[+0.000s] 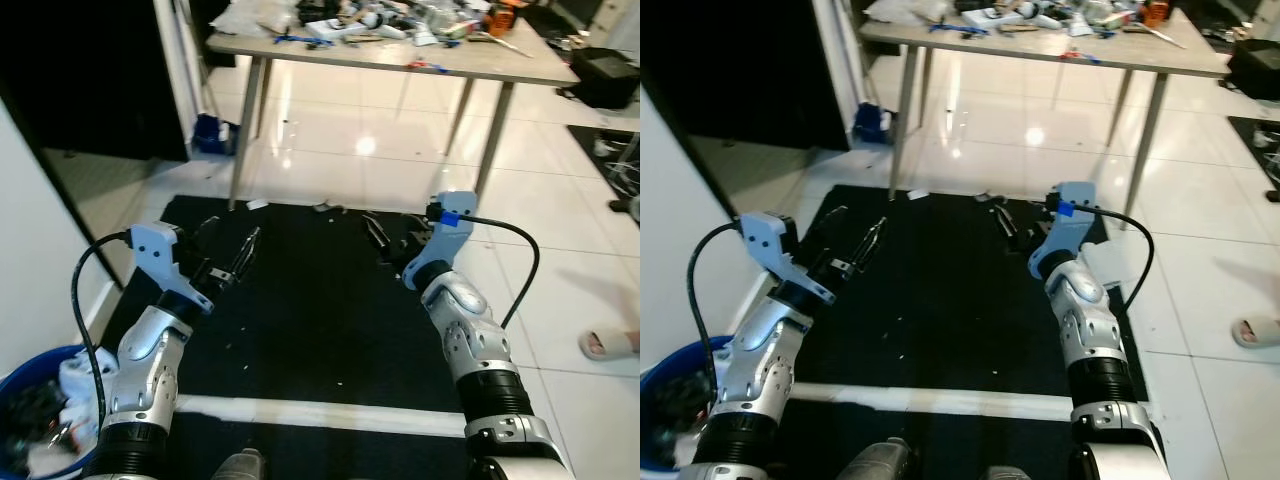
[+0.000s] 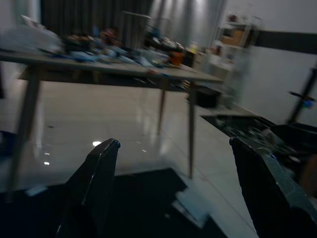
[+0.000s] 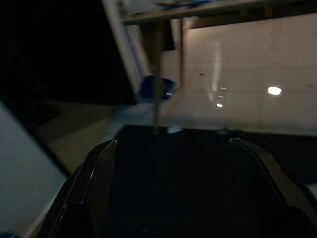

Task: Picking trash to rubbish bin

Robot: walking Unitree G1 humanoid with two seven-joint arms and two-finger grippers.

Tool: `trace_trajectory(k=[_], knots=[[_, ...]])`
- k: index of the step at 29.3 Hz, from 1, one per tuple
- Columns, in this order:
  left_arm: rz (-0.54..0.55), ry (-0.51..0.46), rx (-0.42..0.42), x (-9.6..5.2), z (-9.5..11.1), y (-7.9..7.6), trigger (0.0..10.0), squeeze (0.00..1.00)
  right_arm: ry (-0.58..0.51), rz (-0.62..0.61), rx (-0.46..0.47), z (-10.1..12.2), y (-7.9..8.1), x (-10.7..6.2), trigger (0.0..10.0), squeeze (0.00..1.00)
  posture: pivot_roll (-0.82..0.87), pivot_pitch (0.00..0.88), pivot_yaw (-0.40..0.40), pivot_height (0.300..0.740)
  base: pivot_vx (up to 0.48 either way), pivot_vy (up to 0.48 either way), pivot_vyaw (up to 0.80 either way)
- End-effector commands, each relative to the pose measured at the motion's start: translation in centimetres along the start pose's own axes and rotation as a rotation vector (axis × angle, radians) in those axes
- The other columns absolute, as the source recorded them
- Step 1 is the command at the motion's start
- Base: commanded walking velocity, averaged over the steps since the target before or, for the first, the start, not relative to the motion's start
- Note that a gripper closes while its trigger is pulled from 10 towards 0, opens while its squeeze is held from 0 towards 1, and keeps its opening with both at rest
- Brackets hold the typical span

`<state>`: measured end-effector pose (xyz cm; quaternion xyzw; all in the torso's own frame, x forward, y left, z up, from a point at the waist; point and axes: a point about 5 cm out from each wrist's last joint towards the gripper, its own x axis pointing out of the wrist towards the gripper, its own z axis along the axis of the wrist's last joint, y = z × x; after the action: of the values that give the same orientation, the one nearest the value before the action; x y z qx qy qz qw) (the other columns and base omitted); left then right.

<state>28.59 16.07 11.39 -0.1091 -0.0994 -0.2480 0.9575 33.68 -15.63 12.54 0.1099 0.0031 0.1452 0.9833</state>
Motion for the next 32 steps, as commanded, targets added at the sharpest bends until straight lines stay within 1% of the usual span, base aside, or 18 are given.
trace_trajectory(k=[1,32], knots=[[-0.024,0.000,-0.010,0.23,-0.27,-0.33,10.0,0.00,0.009,-0.014,0.003,-0.35,-0.40,-0.19,10.0,0.00,0.04,0.000,-0.045,0.740,0.368,0.000,0.00],[-0.049,-0.006,-0.015,0.34,-0.19,-0.26,10.0,0.00,0.008,-0.007,0.020,-0.27,-0.42,-0.03,10.0,0.00,0.04,0.000,-0.044,0.740,0.383,0.000,0.00]])
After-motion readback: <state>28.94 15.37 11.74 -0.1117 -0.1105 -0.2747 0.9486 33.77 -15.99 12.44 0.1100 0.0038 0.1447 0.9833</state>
